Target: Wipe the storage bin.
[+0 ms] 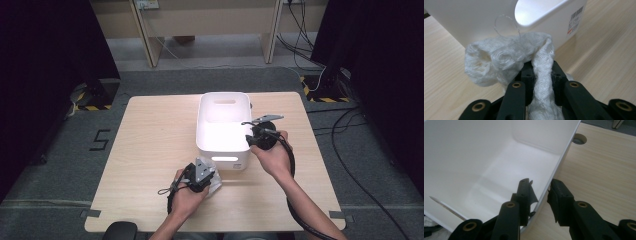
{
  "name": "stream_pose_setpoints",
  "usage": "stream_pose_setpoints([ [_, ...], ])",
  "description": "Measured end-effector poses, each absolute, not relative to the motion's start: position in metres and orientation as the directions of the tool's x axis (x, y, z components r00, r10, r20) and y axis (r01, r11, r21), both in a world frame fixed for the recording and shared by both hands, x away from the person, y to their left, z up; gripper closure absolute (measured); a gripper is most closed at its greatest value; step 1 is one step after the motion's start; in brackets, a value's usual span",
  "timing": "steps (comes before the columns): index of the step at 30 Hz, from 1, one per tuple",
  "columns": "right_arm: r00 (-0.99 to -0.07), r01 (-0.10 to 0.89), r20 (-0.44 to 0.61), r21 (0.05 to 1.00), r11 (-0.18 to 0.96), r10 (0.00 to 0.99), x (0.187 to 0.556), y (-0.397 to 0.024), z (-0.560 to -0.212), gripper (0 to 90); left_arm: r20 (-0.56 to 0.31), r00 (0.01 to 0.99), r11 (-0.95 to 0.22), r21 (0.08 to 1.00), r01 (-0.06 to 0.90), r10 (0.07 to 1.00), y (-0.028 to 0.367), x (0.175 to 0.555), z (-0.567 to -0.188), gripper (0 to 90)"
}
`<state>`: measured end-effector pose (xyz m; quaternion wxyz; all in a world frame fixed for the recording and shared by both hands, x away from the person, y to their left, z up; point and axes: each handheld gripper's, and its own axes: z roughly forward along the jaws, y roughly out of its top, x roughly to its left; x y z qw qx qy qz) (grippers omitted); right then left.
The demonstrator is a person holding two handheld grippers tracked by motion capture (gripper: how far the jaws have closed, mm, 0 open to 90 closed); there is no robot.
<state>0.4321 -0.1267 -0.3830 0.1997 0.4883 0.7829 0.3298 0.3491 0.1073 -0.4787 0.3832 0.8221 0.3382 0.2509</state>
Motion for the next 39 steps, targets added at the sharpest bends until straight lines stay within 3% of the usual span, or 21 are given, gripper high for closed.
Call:
stream_pose_setpoints([
  [24,-0.446,0.63,0.006,0.712,0.309,0.895,0.432,-0.126,-0.383,70.4,0.164,0.646,-0.422,0.867,0.266,0.745,0.108,0.338,-0.433,77.3],
  [39,-0.445,0.629,0.001,0.712,0.312,0.895,0.432,-0.125,-0.383,70.2,0.167,0.657,-0.425,0.869,0.255,0.735,0.099,0.339,-0.432,77.2],
])
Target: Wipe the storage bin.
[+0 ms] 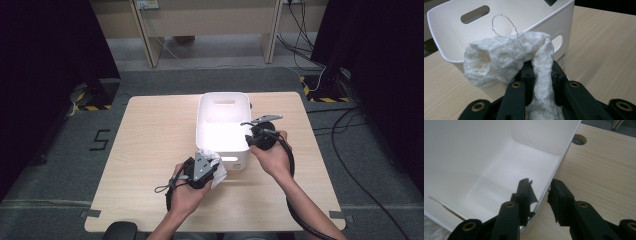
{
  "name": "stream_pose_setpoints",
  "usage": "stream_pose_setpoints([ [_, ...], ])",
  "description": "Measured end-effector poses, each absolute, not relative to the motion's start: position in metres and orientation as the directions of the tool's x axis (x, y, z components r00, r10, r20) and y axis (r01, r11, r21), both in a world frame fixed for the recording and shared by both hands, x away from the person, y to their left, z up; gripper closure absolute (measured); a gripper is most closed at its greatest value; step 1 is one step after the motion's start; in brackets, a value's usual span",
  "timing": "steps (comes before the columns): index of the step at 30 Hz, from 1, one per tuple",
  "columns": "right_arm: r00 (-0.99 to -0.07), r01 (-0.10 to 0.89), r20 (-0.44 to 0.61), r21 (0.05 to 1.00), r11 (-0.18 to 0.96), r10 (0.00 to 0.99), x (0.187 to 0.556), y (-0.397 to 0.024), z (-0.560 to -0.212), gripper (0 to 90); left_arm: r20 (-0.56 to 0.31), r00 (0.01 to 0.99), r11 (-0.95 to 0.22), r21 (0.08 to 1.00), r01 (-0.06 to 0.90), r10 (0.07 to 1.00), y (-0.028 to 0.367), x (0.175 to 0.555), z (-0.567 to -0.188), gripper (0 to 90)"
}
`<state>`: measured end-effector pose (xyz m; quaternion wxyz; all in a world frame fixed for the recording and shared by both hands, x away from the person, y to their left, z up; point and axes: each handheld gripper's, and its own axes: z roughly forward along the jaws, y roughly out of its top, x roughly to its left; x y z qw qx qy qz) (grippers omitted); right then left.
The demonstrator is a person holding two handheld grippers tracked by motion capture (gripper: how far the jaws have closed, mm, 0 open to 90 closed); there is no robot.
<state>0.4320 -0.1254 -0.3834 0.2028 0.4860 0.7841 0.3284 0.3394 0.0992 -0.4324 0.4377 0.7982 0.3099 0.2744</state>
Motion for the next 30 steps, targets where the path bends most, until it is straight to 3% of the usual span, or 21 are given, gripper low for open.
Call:
stream_pose_setpoints([
  [30,-0.448,0.627,0.005,0.714,0.31,0.894,0.432,-0.124,-0.384,68.8,0.189,0.669,-0.473,0.839,0.27,0.719,0.089,0.346,-0.448,77.4],
])
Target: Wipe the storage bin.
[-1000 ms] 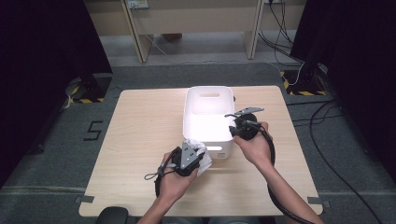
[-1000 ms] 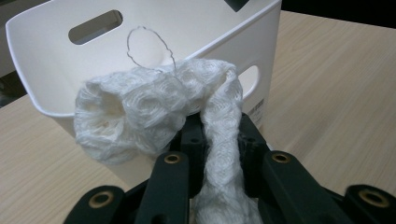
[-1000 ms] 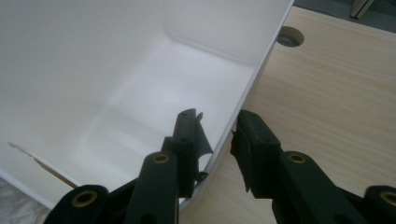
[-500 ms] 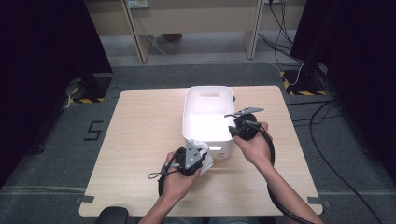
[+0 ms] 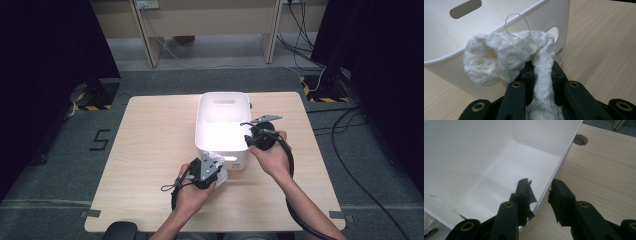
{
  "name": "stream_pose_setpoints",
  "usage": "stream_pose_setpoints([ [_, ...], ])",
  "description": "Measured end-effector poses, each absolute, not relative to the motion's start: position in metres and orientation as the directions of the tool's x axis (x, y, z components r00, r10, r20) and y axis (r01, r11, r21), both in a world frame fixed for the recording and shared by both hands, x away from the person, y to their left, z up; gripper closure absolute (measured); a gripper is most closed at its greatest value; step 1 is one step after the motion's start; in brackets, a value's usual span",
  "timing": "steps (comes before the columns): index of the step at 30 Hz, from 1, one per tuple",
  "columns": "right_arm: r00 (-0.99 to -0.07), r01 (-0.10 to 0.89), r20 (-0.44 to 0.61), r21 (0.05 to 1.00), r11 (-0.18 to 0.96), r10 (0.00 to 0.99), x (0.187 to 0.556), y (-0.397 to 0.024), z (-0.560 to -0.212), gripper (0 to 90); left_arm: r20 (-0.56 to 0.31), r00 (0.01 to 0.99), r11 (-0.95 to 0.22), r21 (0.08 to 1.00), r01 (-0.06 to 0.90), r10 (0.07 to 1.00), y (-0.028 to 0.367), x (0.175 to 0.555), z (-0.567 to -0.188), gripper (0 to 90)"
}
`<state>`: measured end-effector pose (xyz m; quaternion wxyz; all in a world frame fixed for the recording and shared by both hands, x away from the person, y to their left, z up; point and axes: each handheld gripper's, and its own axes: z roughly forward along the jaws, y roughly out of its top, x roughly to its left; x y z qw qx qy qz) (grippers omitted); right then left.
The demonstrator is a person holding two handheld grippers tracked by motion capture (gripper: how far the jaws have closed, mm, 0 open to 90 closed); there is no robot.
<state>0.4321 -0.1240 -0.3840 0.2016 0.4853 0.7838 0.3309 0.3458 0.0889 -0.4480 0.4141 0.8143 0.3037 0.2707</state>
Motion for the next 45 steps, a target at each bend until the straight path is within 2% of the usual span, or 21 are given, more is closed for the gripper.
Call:
stream_pose_setpoints([
  [37,-0.444,0.632,0.01,0.712,0.306,0.896,0.432,-0.123,-0.384,68.1,0.185,0.687,-0.523,0.788,0.323,0.703,0.079,0.355,-0.491,77.6],
  [45,-0.444,0.632,0.005,0.711,0.309,0.896,0.431,-0.122,-0.384,67.9,0.182,0.688,-0.527,0.784,0.33,0.703,0.077,0.356,-0.491,77.6],
])
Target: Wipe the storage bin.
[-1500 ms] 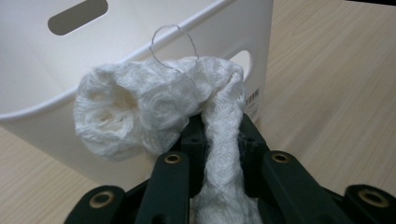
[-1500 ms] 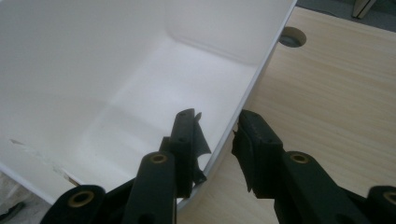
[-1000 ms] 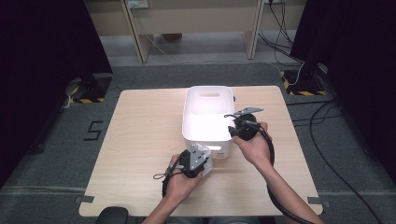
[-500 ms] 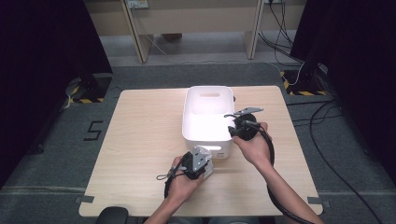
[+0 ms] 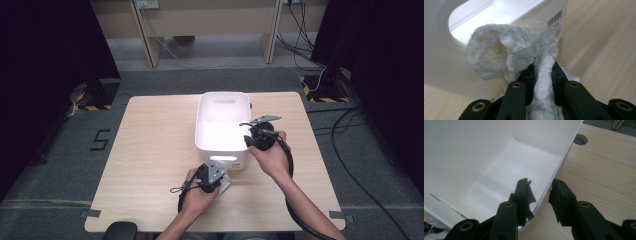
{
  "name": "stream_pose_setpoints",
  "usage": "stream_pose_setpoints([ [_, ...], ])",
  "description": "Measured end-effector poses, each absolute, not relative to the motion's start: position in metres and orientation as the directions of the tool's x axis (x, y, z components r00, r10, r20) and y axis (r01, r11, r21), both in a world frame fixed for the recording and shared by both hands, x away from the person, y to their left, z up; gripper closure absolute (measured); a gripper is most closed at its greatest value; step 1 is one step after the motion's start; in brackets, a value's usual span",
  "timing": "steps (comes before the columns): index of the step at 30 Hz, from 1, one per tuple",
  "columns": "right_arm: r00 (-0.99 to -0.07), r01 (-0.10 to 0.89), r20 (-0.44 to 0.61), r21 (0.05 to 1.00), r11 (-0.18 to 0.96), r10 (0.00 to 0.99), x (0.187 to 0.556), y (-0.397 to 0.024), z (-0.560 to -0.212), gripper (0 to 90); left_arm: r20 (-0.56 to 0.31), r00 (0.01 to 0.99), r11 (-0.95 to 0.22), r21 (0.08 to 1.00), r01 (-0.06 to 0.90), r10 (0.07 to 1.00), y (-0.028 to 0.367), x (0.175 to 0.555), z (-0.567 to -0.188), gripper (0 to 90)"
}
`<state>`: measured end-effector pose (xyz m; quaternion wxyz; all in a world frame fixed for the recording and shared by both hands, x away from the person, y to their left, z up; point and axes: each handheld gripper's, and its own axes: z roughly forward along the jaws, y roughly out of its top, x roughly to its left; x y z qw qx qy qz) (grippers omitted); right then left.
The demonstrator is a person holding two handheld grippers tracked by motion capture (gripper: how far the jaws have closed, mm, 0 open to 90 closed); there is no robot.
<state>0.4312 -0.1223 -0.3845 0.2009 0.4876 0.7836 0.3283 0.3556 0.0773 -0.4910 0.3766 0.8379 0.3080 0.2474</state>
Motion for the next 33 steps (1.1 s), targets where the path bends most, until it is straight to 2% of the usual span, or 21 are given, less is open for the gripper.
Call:
stream_pose_setpoints([
  [17,-0.443,0.629,0.0,0.712,0.312,0.896,0.431,-0.122,-0.385,67.8,0.159,0.677,-0.486,0.811,0.325,0.718,0.075,0.355,-0.487,77.7],
  [33,-0.433,0.633,-0.005,0.71,0.308,0.901,0.429,-0.118,-0.385,67.2,0.154,0.679,-0.467,0.829,0.306,0.718,0.068,0.35,-0.465,77.6],
])
